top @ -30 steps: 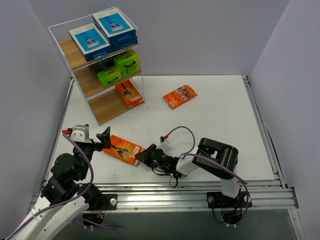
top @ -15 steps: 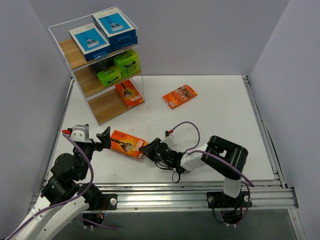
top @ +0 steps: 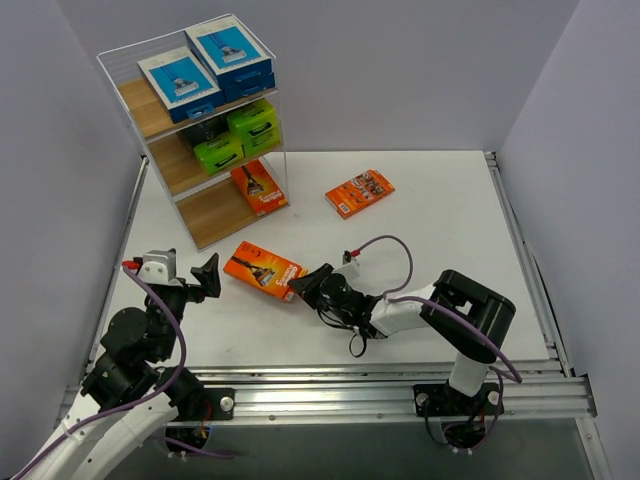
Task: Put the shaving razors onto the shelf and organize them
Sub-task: Grab a shaving razor with the right arm, then place the shaving razor onto shelf
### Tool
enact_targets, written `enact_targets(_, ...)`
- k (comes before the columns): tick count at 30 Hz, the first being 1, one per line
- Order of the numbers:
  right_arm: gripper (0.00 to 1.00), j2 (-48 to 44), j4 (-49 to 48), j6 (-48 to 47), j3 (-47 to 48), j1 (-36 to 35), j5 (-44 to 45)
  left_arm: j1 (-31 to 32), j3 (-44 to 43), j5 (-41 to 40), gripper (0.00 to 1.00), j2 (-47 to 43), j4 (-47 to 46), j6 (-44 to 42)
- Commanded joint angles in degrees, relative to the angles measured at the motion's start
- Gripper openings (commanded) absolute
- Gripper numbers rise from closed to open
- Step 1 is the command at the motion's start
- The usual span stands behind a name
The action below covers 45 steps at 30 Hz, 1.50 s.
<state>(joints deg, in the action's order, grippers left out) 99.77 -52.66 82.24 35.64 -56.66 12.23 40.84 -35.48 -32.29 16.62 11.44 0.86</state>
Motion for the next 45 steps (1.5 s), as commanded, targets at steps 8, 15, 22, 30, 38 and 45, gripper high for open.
enact_targets(8,0.0,2.1,0.5,-1.0,9.4,3.0,3.0,0.6,-0.6,-0.7,0.95,-1.0,-1.5,-0.2)
enact_targets(15,0.0,7.7,1.1,-1.6,16.7,5.0,2.1,0.9,-0.5,-0.7,0.95,-1.2,-1.6,0.0)
enact_targets(22,0.0,14.7,2.0,-0.5,25.3,5.3,1.7,1.1,-0.4,-1.1,0.95,-1.5,-1.7,0.1)
enact_targets(30,0.0,22.7,3.8,1.7,34.6,5.0,2.4,1.3,0.1,-3.6,0.95,-2.5,-2.2,-0.1)
enact_targets(38,0.0,28.6,7.3,3.5,44.8,4.4,3.8,1.5,0.5,-6.6,0.95,-4.1,-2.9,-0.3)
enact_targets(45,0.0,32.2,9.8,5.5,50.6,4.0,6.2,1.9,0.9,-8.7,0.95,-4.8,-3.4,-0.4)
